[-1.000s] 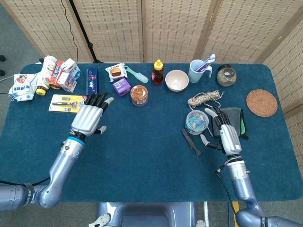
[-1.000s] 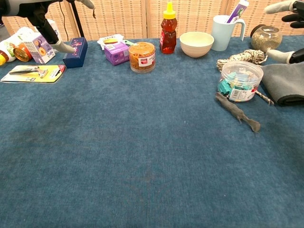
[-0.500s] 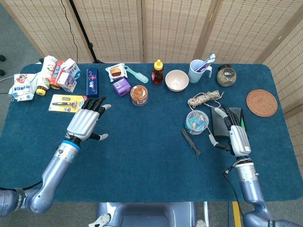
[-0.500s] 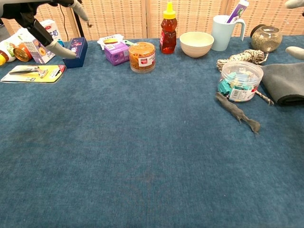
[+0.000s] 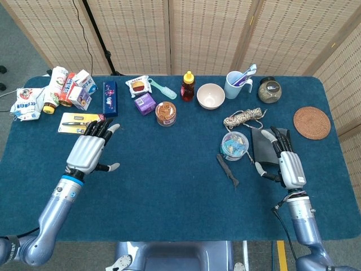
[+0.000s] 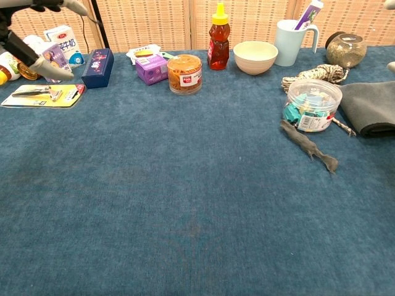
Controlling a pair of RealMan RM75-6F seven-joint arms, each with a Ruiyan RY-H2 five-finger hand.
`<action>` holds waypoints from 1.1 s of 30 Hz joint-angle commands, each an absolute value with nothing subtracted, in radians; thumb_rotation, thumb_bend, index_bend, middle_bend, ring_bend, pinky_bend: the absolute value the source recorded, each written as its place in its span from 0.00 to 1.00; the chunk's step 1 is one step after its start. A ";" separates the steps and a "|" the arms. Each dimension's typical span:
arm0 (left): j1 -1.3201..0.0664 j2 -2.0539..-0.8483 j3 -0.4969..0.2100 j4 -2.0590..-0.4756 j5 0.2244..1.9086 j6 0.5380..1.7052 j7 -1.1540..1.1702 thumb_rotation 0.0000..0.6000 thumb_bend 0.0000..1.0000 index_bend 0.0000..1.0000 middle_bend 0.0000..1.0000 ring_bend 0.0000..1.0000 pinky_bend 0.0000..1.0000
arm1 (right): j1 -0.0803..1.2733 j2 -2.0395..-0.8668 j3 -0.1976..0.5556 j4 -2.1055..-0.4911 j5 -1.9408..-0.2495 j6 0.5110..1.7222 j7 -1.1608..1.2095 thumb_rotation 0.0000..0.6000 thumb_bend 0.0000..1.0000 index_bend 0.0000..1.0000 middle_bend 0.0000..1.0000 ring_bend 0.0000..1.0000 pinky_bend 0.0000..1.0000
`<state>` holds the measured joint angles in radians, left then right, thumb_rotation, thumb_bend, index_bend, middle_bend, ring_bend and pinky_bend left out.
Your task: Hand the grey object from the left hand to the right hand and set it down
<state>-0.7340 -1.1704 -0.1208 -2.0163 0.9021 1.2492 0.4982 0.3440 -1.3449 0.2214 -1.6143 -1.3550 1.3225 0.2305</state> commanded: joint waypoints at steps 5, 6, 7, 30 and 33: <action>-0.680 -1.152 -0.110 -2.032 0.944 1.287 0.451 0.83 0.00 0.00 0.00 0.00 0.00 | 0.334 -1.331 0.206 -1.609 -1.371 1.337 0.185 1.00 0.36 0.12 0.01 0.00 0.00; -0.670 -1.151 -0.106 -2.032 0.955 1.297 0.447 0.83 0.00 0.00 0.00 0.00 0.00 | 0.332 -1.330 0.205 -1.609 -1.373 1.340 0.177 1.00 0.35 0.12 0.01 0.00 0.00; -0.660 -1.151 -0.102 -2.031 0.967 1.306 0.444 0.84 0.00 0.00 0.00 0.00 0.00 | 0.331 -1.329 0.203 -1.609 -1.377 1.343 0.169 1.00 0.35 0.12 0.01 0.00 0.00; -0.361 -1.131 -0.022 -1.951 1.175 1.538 0.284 0.90 0.00 0.00 0.00 0.00 0.00 | 0.225 -1.257 0.144 -1.638 -1.360 1.437 -0.057 1.00 0.35 0.20 0.06 0.00 0.00; -0.335 -1.130 -0.018 -1.938 1.182 1.550 0.271 0.91 0.00 0.00 0.00 0.00 0.00 | 0.209 -1.243 0.138 -1.656 -1.350 1.443 -0.075 1.00 0.35 0.20 0.06 0.00 0.00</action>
<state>-0.3424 -1.1313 -0.0209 -1.9440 1.1775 1.5451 0.2773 0.2154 -1.2484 0.1412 -1.6498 -1.3550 1.4398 -0.0685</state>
